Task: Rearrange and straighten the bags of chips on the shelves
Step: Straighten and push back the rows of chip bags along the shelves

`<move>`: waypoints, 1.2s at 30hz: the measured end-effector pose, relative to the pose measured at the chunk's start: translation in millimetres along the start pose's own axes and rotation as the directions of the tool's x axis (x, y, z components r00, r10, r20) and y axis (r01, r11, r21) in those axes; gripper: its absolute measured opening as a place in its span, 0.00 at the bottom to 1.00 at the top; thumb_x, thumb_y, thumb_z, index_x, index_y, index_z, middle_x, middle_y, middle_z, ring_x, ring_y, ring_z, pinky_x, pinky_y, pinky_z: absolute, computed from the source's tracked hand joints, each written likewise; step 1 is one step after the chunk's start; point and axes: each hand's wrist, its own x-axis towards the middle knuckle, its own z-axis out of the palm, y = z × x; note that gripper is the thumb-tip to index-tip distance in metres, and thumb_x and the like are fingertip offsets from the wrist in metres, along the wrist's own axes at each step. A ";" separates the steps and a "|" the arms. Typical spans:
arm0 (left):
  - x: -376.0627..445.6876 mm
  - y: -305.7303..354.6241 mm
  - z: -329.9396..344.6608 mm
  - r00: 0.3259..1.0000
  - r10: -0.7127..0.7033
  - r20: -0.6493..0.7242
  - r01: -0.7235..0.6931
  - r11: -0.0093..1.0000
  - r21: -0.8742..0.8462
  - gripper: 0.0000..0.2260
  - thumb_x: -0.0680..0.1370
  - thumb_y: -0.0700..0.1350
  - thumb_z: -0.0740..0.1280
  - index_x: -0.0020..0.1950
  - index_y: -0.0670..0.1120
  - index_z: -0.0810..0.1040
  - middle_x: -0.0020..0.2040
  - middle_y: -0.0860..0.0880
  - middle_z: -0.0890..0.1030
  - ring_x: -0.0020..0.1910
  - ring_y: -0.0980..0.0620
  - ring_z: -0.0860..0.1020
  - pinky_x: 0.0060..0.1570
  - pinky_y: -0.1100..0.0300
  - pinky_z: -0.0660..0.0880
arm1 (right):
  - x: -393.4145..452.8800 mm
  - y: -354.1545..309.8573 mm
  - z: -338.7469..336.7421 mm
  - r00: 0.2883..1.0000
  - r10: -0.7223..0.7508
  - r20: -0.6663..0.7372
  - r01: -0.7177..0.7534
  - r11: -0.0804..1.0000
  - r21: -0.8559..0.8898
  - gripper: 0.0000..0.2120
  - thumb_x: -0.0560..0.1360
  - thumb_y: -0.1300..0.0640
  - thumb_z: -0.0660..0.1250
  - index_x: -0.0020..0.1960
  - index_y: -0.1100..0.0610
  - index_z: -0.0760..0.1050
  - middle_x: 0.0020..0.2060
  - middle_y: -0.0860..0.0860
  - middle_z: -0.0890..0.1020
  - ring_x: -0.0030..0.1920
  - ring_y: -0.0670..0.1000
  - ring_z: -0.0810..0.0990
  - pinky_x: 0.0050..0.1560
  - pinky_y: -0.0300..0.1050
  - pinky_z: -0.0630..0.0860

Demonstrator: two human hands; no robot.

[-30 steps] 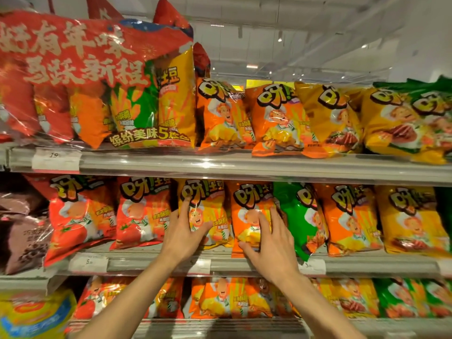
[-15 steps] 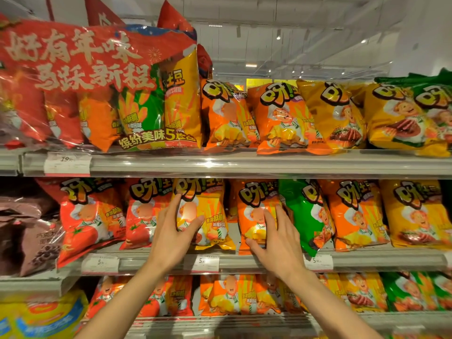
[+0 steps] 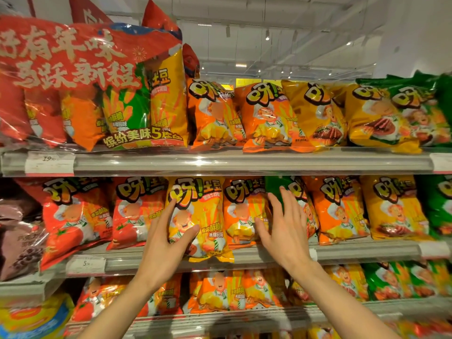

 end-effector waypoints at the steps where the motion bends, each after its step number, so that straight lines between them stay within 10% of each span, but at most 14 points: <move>1: -1.0 3.4 6.7 1.000 0.003 0.009 -0.003 1.000 -0.007 0.35 0.73 0.63 0.70 0.75 0.69 0.57 0.71 0.66 0.63 0.70 0.64 0.61 0.67 0.56 0.62 | 3.1 10.6 -7.1 0.999 0.026 -0.042 -0.026 1.000 -0.004 0.32 0.78 0.42 0.62 0.76 0.58 0.62 0.76 0.60 0.61 0.77 0.60 0.58 0.74 0.60 0.60; 9: -10.7 26.4 56.2 0.997 0.014 0.080 -0.012 1.000 -0.029 0.34 0.73 0.62 0.70 0.74 0.70 0.57 0.70 0.63 0.64 0.69 0.64 0.62 0.66 0.57 0.62 | 9.4 58.8 -4.1 0.915 0.318 0.248 -0.326 0.945 -0.008 0.56 0.69 0.29 0.66 0.80 0.57 0.39 0.79 0.60 0.54 0.78 0.60 0.55 0.74 0.55 0.60; 36: -24.6 42.6 91.7 0.992 0.048 0.117 -0.046 0.999 -0.021 0.34 0.73 0.63 0.70 0.76 0.66 0.58 0.70 0.62 0.63 0.66 0.64 0.63 0.62 0.58 0.63 | -3.0 61.2 -105.3 0.901 0.304 0.311 -0.336 0.940 0.054 0.48 0.72 0.39 0.70 0.80 0.49 0.44 0.74 0.55 0.64 0.74 0.58 0.60 0.69 0.55 0.64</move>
